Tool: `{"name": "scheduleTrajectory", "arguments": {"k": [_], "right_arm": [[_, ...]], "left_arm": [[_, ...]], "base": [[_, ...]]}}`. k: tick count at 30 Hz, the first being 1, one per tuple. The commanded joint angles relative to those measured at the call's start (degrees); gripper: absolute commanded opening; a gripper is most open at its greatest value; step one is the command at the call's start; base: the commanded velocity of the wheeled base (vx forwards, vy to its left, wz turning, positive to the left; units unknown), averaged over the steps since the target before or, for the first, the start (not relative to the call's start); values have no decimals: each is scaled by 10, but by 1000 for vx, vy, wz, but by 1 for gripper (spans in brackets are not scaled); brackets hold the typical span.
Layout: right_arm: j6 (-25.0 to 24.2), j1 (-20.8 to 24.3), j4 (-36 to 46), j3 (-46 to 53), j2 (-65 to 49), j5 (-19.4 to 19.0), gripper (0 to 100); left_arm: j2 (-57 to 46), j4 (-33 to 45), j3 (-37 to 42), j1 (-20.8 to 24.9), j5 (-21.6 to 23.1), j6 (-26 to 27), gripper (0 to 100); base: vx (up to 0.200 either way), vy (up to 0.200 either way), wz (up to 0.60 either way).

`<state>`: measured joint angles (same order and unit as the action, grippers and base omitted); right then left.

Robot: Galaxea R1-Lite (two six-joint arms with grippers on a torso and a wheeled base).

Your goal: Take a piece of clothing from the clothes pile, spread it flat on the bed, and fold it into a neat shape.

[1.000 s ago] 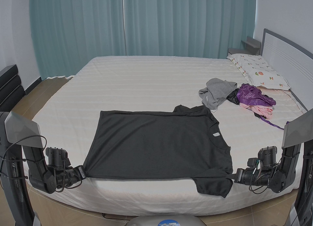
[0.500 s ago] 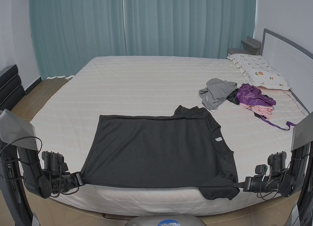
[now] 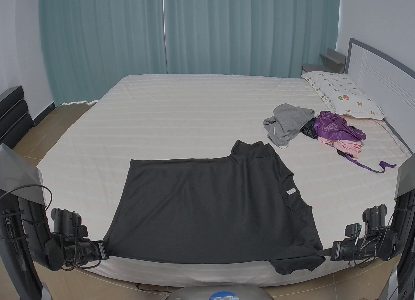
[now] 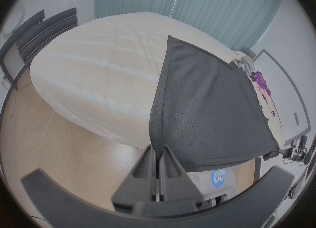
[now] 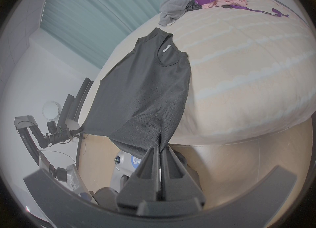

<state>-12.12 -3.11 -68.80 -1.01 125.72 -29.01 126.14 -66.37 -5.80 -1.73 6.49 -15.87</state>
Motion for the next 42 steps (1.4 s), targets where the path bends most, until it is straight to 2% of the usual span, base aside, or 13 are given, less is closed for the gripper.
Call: {"name": "scheduleTrajectory", "arguments": {"k": [1,4,15,17,23,30,39,41,42], "right_arm": [[31,-6,40,10,-20,0,0],[49,-4,75,10,-42,4,0],[61,-1,168,10,-121,12,0],[73,-1,185,10,-127,32,0],[82,-1,194,10,-130,35,0],[101,1,238,10,-163,61,0],[102,2,245,-2,-195,58,0],[98,2,245,-13,-195,55,0],[95,1,245,-24,-192,55,0]], "left_arm": [[-12,0,27,1,-1,22,0],[-22,2,40,7,-1,31,0],[-34,18,58,11,-17,66,0],[-52,47,58,12,-24,72,0],[-98,102,58,16,-25,92,0],[-136,180,58,20,-41,129,0],[-154,182,39,30,-41,120,0],[-162,177,22,30,-42,103,0],[-168,174,9,30,-42,76,0]], "base": [[0,0,0],[0,0,0],[0,0,0],[0,0,0],[0,0,0],[0,0,0],[0,0,0],[0,0,0],[0,0,0]]}}
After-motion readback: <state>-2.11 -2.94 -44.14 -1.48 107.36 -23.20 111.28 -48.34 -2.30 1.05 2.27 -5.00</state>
